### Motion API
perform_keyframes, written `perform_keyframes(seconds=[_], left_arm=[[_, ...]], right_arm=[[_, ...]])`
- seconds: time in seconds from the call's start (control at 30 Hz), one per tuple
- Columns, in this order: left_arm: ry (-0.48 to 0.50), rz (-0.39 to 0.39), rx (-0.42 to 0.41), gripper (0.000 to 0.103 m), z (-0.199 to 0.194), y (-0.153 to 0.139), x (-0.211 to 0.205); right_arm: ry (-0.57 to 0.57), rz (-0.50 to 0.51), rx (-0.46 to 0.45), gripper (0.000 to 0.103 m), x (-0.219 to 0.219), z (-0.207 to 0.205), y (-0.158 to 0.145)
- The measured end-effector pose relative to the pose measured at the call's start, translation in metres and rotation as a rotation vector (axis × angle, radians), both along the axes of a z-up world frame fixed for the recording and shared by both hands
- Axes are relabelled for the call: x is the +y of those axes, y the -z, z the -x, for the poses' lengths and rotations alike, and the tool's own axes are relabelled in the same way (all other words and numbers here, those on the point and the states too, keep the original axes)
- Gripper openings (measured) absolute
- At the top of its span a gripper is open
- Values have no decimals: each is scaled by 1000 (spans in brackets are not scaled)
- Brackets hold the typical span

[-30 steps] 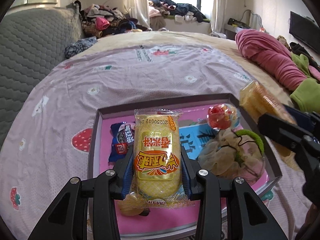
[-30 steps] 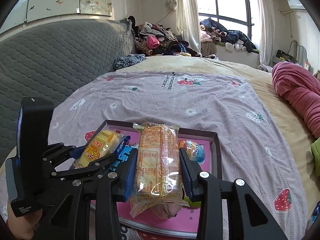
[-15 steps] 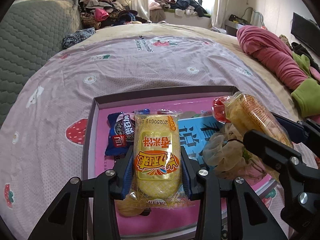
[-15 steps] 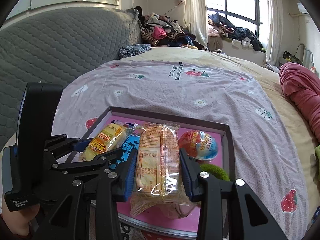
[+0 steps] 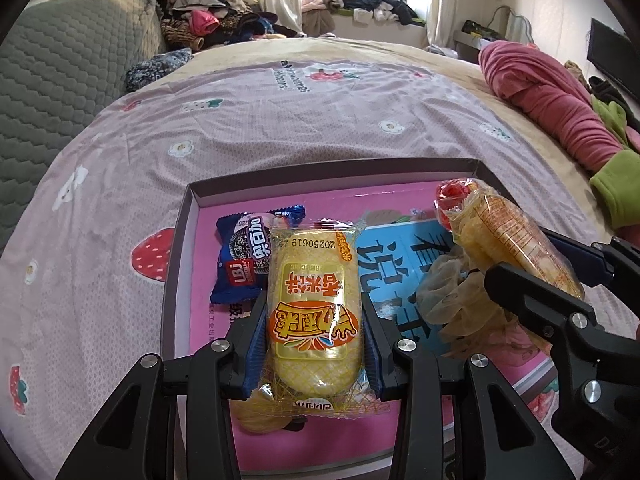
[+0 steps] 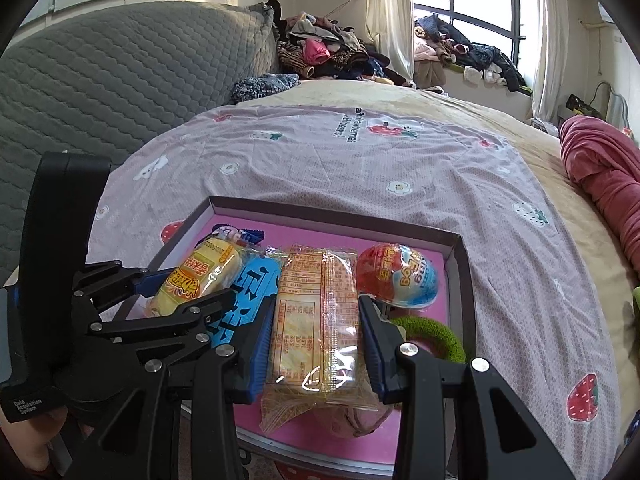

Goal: Organize objects
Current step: 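Lower the cakes into the tray with both tools beside the cookie packet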

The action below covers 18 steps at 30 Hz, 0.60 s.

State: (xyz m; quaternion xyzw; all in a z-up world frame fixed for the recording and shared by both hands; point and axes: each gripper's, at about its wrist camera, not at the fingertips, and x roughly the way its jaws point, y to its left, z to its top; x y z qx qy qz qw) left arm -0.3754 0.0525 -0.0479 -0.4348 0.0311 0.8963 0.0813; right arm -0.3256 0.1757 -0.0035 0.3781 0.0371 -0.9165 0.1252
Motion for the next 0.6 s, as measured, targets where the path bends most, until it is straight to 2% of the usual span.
perform_keyframes(seconds=[0.6], left_arm=[[7, 83, -3, 42, -1, 3, 4]], right_arm=[[-7, -89, -79, 40, -9, 9, 27]])
